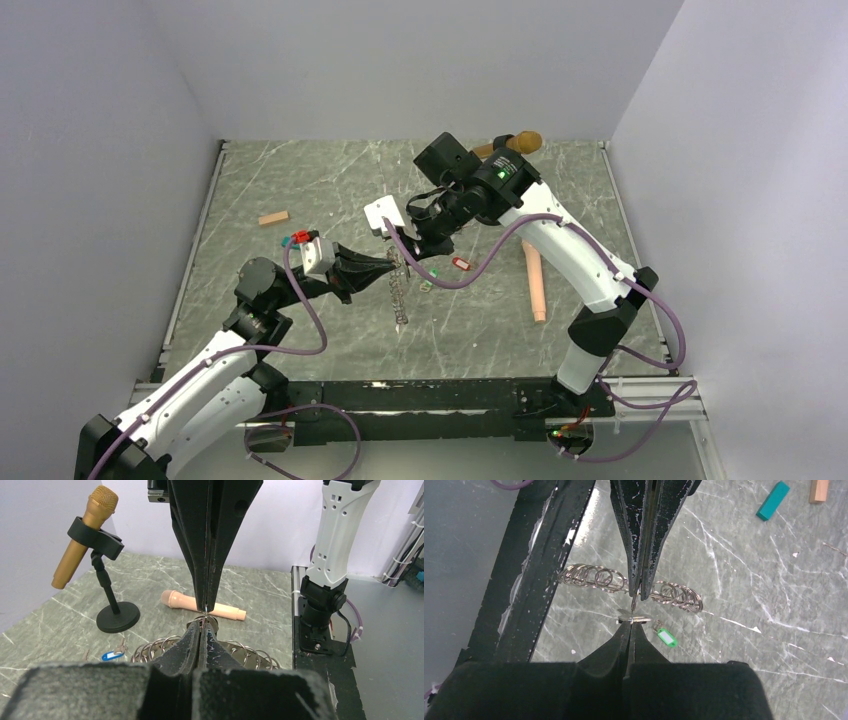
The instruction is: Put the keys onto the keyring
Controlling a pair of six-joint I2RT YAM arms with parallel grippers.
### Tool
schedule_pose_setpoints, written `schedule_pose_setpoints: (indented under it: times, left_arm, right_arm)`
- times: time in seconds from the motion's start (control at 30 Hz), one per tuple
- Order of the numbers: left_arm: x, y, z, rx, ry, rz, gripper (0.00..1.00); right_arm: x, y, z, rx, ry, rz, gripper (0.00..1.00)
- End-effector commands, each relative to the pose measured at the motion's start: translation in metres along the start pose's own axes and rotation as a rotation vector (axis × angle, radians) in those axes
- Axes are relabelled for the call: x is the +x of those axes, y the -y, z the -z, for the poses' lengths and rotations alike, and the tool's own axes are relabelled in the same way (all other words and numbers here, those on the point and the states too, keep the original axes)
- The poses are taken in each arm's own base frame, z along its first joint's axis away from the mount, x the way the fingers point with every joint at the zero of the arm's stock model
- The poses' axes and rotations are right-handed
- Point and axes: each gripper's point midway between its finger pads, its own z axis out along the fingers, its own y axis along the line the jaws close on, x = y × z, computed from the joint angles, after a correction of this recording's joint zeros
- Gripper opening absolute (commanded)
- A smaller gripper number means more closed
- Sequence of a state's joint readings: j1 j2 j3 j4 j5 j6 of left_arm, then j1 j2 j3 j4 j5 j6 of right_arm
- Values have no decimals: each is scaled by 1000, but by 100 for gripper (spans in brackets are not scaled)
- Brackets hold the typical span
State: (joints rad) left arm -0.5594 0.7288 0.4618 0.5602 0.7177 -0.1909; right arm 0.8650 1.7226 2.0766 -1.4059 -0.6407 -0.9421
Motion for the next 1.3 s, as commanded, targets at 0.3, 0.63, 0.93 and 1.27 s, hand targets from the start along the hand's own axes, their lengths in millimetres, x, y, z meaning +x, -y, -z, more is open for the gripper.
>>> schedule_pose_setpoints:
  times: [0.3, 0.63, 0.93, 1.27]
  left_arm:
    - [-17, 4, -1, 19, 59, -37, 0]
    - [-16, 6, -1, 30, 61, -36, 0]
    - [-17, 5, -1, 26, 65, -36, 0]
    - [-18, 4, -1, 21, 67, -39, 0]
  right_arm:
    - [-23, 1, 9, 20, 84, 43, 0]
    - [-25, 5, 10, 33, 97, 23, 0]
    - [-24, 2, 6, 6, 111, 12, 0]
    - [-21, -1, 0, -19, 110, 1, 0]
